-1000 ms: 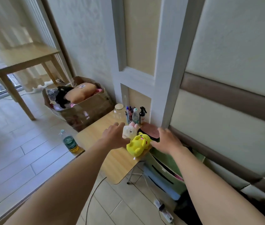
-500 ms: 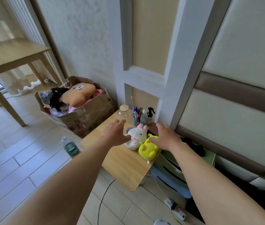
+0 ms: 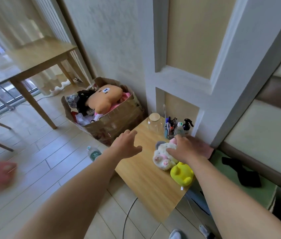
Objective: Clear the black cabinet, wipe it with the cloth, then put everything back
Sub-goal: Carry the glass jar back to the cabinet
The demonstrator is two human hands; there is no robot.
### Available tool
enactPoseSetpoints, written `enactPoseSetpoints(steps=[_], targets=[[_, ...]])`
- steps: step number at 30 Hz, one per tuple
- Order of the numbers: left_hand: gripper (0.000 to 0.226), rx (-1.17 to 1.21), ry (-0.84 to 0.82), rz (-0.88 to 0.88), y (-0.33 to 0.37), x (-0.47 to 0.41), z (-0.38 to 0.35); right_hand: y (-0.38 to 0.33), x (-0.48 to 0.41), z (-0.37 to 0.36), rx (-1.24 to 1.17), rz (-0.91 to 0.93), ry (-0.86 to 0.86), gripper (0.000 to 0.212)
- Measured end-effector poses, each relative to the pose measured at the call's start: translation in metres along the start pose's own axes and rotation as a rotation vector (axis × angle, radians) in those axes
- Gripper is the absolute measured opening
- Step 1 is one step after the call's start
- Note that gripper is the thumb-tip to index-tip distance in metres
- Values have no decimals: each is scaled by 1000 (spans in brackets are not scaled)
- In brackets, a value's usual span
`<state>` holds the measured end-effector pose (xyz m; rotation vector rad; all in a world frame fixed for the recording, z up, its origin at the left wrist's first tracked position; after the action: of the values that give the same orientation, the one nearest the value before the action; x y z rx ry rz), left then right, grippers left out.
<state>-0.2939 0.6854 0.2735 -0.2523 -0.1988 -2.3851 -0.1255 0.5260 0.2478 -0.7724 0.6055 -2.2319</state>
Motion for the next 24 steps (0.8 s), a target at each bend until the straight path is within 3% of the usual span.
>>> enactPoseSetpoints(steps=[4, 8, 13, 19, 24], targets=[[73, 36, -45, -1, -11, -44, -16, 4, -48, -26, -105, -71, -54, 66], [73, 37, -110, -33, -23, -105, -47, 3, -102, -54, -64, -111, -74, 54], [73, 69, -191, -101, -41, -201, -93, 10, -178, -89, -68, -258, -50, 54], [77, 137, -301, -159, -75, -306, -147, 18, -279, -145, -352, -455, -43, 55], [76, 163, -353, -183, -91, -372, -192, 35, -345, -177, -378, -566, 11, 39]])
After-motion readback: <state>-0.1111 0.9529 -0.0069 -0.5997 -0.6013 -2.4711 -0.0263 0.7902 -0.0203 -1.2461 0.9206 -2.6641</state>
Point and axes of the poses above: each hand's wrist, its own x-axis away from the middle knuckle, its own z-axis out of the back of the hand, y = z × x, the point moved 8 cm from there along -x, towards the middle knuckle, and after that the axes turned 12 degrees about -x, right-handed, at the moved point
